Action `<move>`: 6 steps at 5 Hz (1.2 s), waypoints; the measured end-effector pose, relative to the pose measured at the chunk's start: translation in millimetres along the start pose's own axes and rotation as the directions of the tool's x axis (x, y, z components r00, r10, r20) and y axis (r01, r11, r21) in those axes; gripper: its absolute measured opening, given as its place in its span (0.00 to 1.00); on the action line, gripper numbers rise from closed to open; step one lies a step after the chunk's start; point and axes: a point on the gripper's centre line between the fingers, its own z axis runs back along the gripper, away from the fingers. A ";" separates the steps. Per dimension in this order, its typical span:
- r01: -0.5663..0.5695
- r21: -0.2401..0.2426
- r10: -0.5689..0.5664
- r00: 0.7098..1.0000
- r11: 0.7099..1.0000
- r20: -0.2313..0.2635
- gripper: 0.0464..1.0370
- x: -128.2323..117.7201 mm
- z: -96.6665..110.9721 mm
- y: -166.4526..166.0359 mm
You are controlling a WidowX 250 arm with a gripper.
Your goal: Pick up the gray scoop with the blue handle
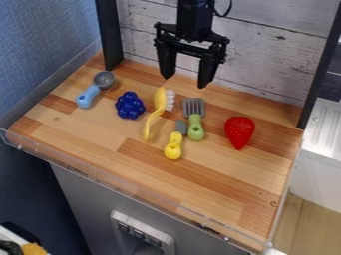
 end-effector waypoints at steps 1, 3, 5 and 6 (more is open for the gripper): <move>0.126 -0.002 -0.126 0.992 0.992 0.005 0.96 -1.6 -3.0 17.2; 0.402 0.007 -0.402 0.915 0.916 0.047 0.96 0.5 -4.7 89.3; 0.347 0.041 -0.350 0.933 0.937 0.087 0.96 -1.3 -1.0 143.8; 0.255 0.053 -0.259 0.962 0.966 0.089 0.96 -6.5 -2.3 157.9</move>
